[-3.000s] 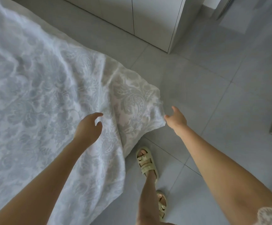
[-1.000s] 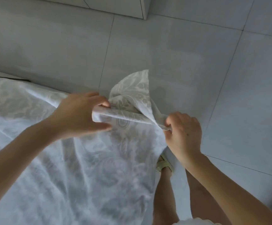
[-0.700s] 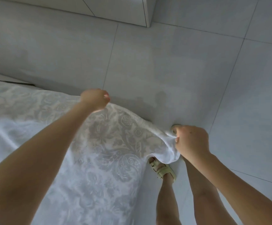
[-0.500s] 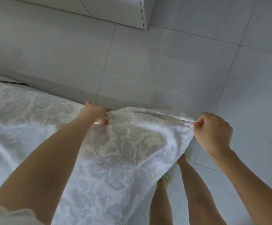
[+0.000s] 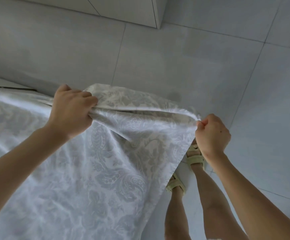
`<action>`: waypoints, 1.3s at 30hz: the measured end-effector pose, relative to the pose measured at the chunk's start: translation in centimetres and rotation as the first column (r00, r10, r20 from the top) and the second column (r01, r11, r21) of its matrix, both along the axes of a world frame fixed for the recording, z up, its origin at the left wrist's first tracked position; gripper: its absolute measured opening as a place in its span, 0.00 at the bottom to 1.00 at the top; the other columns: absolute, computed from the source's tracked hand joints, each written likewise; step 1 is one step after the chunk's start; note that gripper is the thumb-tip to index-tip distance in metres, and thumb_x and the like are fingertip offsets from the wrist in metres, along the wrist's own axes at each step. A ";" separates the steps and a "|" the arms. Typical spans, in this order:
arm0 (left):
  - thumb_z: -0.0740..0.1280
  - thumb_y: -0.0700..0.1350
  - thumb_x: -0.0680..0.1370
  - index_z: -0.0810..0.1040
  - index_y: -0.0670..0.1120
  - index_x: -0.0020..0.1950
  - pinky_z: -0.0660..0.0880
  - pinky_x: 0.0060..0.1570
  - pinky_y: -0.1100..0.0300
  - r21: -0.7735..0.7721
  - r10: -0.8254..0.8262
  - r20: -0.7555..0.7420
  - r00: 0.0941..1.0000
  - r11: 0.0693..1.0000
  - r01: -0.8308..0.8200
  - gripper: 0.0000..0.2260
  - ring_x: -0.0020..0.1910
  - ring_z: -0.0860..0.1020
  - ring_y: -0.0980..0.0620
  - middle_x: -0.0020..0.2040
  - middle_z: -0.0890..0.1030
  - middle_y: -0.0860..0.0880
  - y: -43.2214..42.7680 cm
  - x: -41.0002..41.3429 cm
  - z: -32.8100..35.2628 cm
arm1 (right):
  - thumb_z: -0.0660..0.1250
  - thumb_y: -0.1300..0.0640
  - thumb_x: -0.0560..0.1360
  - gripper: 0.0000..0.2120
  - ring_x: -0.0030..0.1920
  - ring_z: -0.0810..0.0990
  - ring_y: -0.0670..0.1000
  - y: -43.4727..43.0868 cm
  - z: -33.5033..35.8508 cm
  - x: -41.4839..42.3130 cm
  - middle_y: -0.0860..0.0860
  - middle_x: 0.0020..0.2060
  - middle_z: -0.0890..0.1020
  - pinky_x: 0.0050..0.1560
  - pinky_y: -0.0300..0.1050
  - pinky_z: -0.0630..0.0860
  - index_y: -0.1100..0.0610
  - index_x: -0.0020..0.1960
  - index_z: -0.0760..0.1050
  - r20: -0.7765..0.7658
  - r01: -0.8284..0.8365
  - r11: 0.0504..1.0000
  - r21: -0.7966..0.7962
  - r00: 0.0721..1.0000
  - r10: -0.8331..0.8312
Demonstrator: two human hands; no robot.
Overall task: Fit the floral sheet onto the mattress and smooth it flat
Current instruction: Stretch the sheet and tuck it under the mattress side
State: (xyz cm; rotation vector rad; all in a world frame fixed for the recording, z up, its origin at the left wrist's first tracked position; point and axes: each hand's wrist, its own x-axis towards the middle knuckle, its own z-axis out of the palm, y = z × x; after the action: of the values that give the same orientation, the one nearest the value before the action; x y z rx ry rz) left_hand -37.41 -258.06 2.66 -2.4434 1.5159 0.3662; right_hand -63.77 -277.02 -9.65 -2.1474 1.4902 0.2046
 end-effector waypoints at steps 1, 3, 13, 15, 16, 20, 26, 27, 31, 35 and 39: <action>0.61 0.36 0.58 0.71 0.44 0.29 0.56 0.37 0.57 -0.025 0.043 0.003 0.999 0.999 -0.043 0.04 0.27 0.75 0.43 0.26 0.74 0.47 0.0 -0.2 -0.3 | 0.64 0.62 0.76 0.09 0.33 0.69 0.54 0.1 -0.2 0.0 0.51 0.35 0.73 0.35 0.42 0.60 0.58 0.38 0.67 -0.005 0.018 1.000 -0.010 1.000 -0.018; 0.71 0.40 0.65 0.77 0.44 0.44 0.65 0.43 0.51 -0.013 0.176 -0.055 0.983 0.984 -0.177 0.10 0.41 0.78 0.40 0.41 0.79 0.43 -0.3 0.1 -1.5 | 0.62 0.63 0.76 0.07 0.33 0.70 0.54 0.3 -0.8 0.1 0.53 0.36 0.74 0.33 0.42 0.60 0.59 0.39 0.68 -0.055 0.012 1.000 0.016 0.998 -0.012; 0.62 0.50 0.78 0.75 0.49 0.65 0.68 0.62 0.49 0.356 0.637 -0.003 0.771 0.721 -0.595 0.16 0.62 0.73 0.39 0.64 0.75 0.41 4.5 3.8 -6.7 | 0.59 0.49 0.79 0.23 0.59 0.77 0.59 3.9 -0.6 5.0 0.56 0.60 0.77 0.52 0.49 0.73 0.57 0.71 0.63 -0.092 -0.312 0.889 0.335 0.928 0.361; 0.58 0.54 0.79 0.72 0.52 0.67 0.66 0.63 0.50 0.528 0.581 0.045 0.813 0.677 -0.513 0.18 0.65 0.72 0.42 0.67 0.73 0.46 5.3 2.8 -7.2 | 0.57 0.44 0.79 0.24 0.62 0.75 0.58 4.7 -0.4 6.5 0.56 0.63 0.76 0.56 0.49 0.72 0.57 0.70 0.65 -0.058 -0.330 0.823 0.462 0.915 0.400; 0.57 0.56 0.79 0.71 0.54 0.68 0.64 0.65 0.50 0.593 0.542 0.048 0.839 0.660 -0.461 0.19 0.66 0.71 0.44 0.68 0.72 0.48 5.6 2.3 -7.5 | 0.57 0.42 0.79 0.26 0.62 0.75 0.58 5.2 -0.2 7.2 0.56 0.63 0.76 0.57 0.49 0.72 0.58 0.69 0.67 -0.049 -0.333 0.773 0.540 0.904 0.424; 0.52 0.62 0.79 0.75 0.51 0.63 0.58 0.68 0.47 0.731 0.487 0.050 0.872 0.577 -0.364 0.22 0.63 0.73 0.46 0.61 0.78 0.49 6.5 -0.1 -8.5 | 0.56 0.32 0.74 0.28 0.29 0.76 0.52 8.4 1.1 6.5 0.51 0.28 0.77 0.45 0.47 0.74 0.56 0.36 0.76 0.003 -0.191 0.450 0.873 0.922 0.386; 0.59 0.57 0.77 0.78 0.46 0.38 0.69 0.43 0.59 0.651 0.542 0.093 0.835 0.602 -0.463 0.18 0.42 0.73 0.49 0.37 0.77 0.50 7.1 -2.2 -9.5 | 0.70 0.54 0.72 0.25 0.21 0.61 0.46 12.2 0.7 4.7 0.47 0.19 0.63 0.26 0.40 0.59 0.53 0.23 0.60 0.114 -0.382 0.590 0.711 0.891 0.440; 0.61 0.53 0.77 0.77 0.46 0.35 0.67 0.43 0.59 0.613 0.559 0.093 0.824 0.620 -0.489 0.15 0.41 0.72 0.49 0.35 0.76 0.50 7.2 -2.3 -9.8 | 0.69 0.56 0.73 0.24 0.22 0.64 0.46 12.3 0.7 4.8 0.48 0.20 0.65 0.27 0.40 0.63 0.53 0.23 0.61 0.149 -0.429 0.616 0.660 0.879 0.453; 0.64 0.41 0.74 0.78 0.45 0.37 0.60 0.47 0.56 0.425 0.637 0.041 0.770 0.686 -0.590 0.07 0.39 0.72 0.47 0.35 0.76 0.49 6.6 -3.2 -9.6 | 0.65 0.57 0.77 0.17 0.34 0.75 0.52 12.1 1.8 4.2 0.53 0.32 0.76 0.41 0.47 0.75 0.58 0.30 0.70 0.224 -0.578 0.677 0.455 0.810 0.542; 0.62 0.28 0.67 0.78 0.39 0.35 0.65 0.40 0.57 -0.185 0.548 -0.120 0.827 0.806 -0.561 0.09 0.39 0.77 0.41 0.38 0.81 0.41 3.7 -2.8 -5.1 | 0.74 0.64 0.68 0.12 0.28 0.73 0.51 12.1 3.3 0.6 0.52 0.29 0.75 0.27 0.42 0.69 0.60 0.31 0.73 0.364 -0.507 0.847 0.163 0.828 0.426; 0.63 0.33 0.70 0.80 0.40 0.49 0.69 0.44 0.55 -0.270 0.523 -0.087 0.848 0.807 -0.526 0.11 0.46 0.79 0.39 0.46 0.83 0.41 -0.2 1.3 -4.5 | 0.72 0.62 0.70 0.06 0.35 0.77 0.52 11.8 2.1 0.4 0.53 0.36 0.78 0.32 0.41 0.68 0.59 0.42 0.75 0.161 -0.427 0.880 0.208 0.903 0.399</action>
State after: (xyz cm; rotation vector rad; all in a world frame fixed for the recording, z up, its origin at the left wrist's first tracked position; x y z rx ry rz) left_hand -36.15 -258.23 -1.85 -3.0832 0.9067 0.2646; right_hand -63.37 -265.18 -7.55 -2.2101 0.8750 0.3839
